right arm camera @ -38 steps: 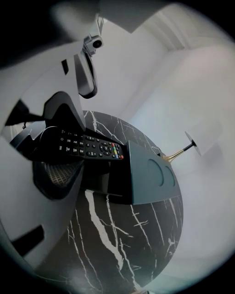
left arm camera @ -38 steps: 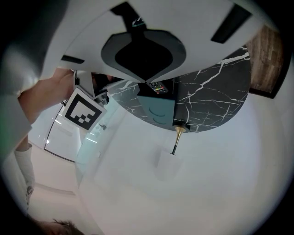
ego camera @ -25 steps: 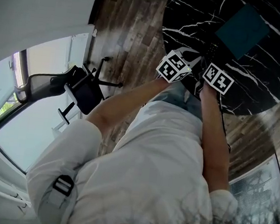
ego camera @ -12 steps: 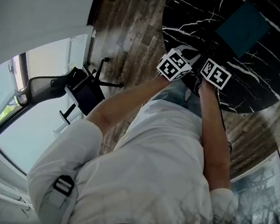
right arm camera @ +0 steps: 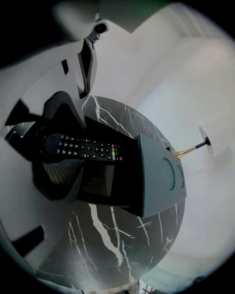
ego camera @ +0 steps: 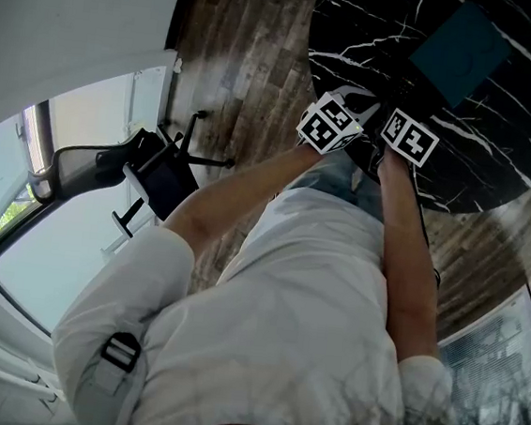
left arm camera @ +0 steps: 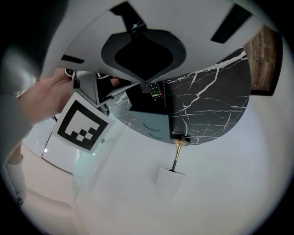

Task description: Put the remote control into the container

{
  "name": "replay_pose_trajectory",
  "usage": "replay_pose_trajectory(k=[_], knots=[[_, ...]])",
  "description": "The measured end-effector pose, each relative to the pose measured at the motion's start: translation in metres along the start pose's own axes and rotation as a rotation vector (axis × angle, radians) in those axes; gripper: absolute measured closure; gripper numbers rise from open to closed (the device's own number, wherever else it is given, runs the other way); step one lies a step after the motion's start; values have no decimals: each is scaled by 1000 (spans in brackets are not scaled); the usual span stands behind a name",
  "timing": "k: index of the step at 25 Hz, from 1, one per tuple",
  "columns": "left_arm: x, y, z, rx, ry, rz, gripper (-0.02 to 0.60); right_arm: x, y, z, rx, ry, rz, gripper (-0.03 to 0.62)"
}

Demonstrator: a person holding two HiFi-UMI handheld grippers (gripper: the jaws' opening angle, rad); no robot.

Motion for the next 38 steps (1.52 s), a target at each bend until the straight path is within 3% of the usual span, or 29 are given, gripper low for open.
replay_pose_trajectory(k=[6, 13, 21, 27, 38], knots=[[-13, -5, 8, -5, -32, 0, 575, -14, 5, 4, -10, -32, 35, 402], [-34, -12, 33, -28, -121, 12, 575, -54, 19, 25, -77, -128, 142, 402], [-76, -44, 92, -45, -302, -12, 575, -144, 42, 54, -213, -300, 260, 406], [-110, -80, 140, -40, -452, -58, 575, -232, 56, 77, -348, -485, 302, 467], [-176, -185, 205, 204, -686, -175, 575, -381, 75, 85, -544, -797, 324, 493]])
Point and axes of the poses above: the fingertips, and each gripper's own axes: x forward along the fingers, y to its left, z out of its top, the point moved 2 cm from there along -x, backward along the fingers, and after that the axes turned 1 degree about y, right-handed, at the moved point
